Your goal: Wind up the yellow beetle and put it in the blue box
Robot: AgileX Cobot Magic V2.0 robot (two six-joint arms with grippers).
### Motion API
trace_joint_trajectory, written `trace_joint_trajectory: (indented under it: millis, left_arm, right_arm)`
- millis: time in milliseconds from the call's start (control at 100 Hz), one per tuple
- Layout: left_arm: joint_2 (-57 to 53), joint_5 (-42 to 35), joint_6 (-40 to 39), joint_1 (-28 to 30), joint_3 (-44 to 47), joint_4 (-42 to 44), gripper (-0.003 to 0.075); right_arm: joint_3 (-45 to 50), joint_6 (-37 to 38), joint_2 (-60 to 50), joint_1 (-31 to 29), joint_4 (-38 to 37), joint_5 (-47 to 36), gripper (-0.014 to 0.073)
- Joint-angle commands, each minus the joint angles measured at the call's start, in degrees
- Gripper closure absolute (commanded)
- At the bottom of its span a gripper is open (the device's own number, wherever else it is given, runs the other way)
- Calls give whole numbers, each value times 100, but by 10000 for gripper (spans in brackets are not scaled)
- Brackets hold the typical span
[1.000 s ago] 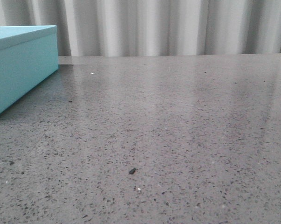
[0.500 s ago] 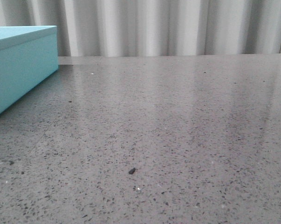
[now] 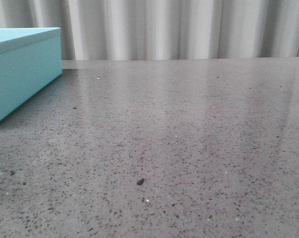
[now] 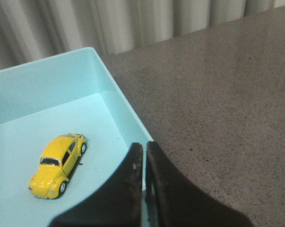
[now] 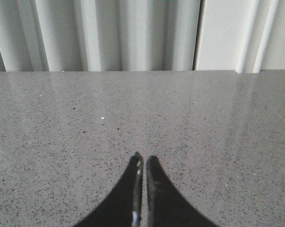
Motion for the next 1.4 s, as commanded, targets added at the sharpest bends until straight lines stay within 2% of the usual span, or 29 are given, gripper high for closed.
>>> trace_joint_trajectory:
  millis: [0, 310, 500, 1390]
  left_arm:
    - [-369, -608, 19, -121, 156, -210, 741]
    - [-1610, -890, 19, -132, 1146, -210, 741]
    - [-2006, -890, 19, -132, 1410, -210, 741]
    - [-2041, -824, 10, -132, 1421, -286, 741]
  right_arm:
    - [-42, -3, -164, -30, -218, -496, 635]
    - [419, -3, -812, -30, -523, -1005, 635]
    - [562, -3, -935, -30, -647, -1198, 635]
    - [562, -3, -935, -30, -647, -1093, 635]
